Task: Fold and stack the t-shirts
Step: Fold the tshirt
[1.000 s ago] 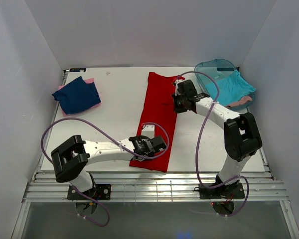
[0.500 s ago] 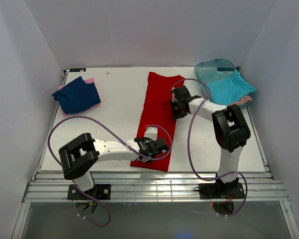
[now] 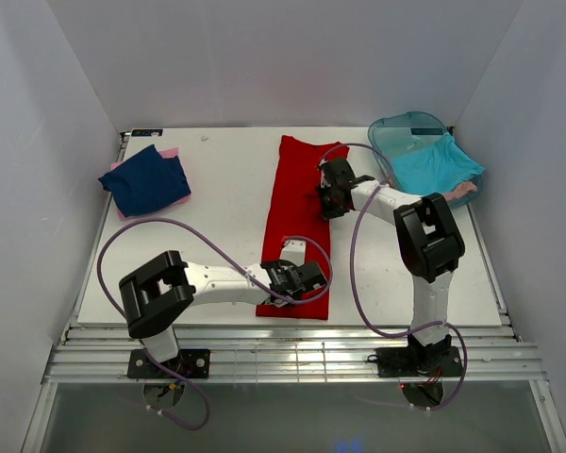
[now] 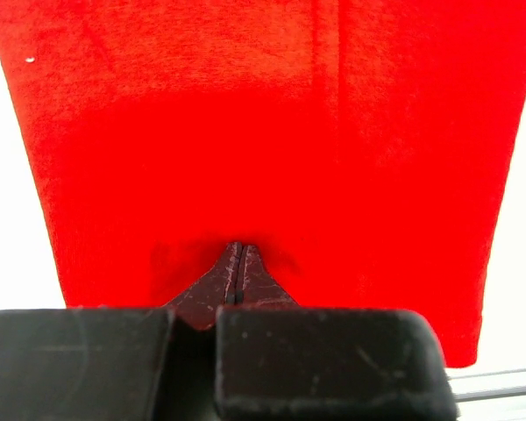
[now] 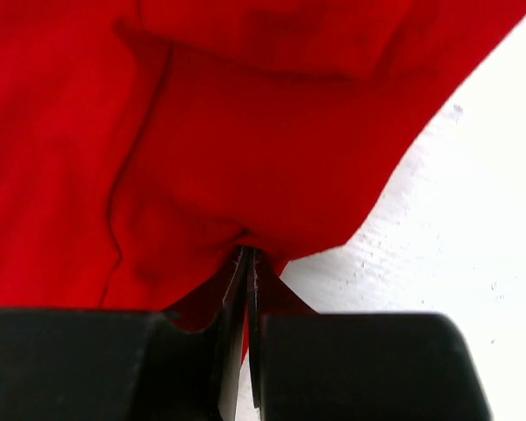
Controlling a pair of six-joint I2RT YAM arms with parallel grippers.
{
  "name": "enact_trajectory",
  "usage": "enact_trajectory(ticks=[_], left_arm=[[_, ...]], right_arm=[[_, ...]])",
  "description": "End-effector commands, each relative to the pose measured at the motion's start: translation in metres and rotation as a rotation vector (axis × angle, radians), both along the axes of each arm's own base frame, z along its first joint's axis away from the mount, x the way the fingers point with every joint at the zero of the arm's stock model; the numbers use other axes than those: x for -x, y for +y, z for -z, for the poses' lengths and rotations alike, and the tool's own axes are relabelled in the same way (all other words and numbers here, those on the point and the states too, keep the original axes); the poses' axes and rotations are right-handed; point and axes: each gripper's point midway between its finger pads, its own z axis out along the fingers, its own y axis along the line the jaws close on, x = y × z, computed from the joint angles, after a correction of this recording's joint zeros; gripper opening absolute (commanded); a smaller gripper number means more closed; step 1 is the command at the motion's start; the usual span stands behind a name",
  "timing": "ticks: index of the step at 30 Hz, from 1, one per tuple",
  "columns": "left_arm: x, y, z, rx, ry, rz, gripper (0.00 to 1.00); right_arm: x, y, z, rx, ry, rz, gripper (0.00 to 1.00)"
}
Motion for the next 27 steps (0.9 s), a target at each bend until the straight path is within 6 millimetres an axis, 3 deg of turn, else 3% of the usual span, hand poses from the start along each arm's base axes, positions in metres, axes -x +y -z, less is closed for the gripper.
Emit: enact_trajectory(ticks=[1, 9, 13, 19, 27], left_arm=[[0.016, -0.005, 0.017, -0.009, 0.078, 0.038, 0.0], [0.024, -0.007, 0.019, -0.007, 0.094, 0.05, 0.0], [0.026, -0.005, 0.017, -0.008, 0.09, 0.057, 0.0], [0.029, 0.001, 0.018, -0.02, 0.094, 0.059, 0.0], [0.031, 0.008, 0.018, -0.037, 0.096, 0.06, 0.0]], right_arm=[[-0.004, -0.002, 0.01, 0.038, 0.013, 0.003, 0.08], [-0.003, -0.006, 0.01, 0.065, 0.033, 0.01, 0.08], [-0.003, -0.01, -0.01, 0.066, -0.014, 0.016, 0.08], [-0.037, -0.007, -0.052, 0.072, -0.14, 0.052, 0.08], [-0.078, 0.005, -0.055, 0.072, -0.172, 0.079, 0.08]])
